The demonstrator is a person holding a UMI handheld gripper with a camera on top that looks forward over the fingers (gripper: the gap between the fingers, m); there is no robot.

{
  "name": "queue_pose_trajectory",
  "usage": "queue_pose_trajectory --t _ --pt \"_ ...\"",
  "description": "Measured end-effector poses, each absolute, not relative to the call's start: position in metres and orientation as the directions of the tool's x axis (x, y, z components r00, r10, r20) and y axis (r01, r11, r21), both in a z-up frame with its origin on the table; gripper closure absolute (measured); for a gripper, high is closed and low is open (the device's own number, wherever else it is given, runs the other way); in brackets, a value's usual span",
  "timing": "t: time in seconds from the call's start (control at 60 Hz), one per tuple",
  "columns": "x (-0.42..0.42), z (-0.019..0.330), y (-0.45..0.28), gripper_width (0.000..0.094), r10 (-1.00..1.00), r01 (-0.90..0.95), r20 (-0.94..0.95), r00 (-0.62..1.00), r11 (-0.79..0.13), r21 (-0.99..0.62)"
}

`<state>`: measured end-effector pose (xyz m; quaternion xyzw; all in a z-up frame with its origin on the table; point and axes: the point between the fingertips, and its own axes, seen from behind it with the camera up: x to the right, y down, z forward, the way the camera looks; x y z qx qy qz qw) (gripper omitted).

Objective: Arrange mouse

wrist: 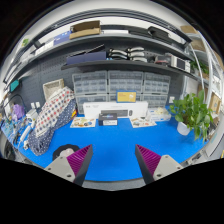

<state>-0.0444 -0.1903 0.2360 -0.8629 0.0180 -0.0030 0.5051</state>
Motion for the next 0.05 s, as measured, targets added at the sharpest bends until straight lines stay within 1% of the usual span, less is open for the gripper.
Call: queue_pose_trajectory --t 0.05 --pt "-0.0408 0.2383 -0.1915 0.008 -0.038 -0.033 -0.017 0.999 -0.485 -0.874"
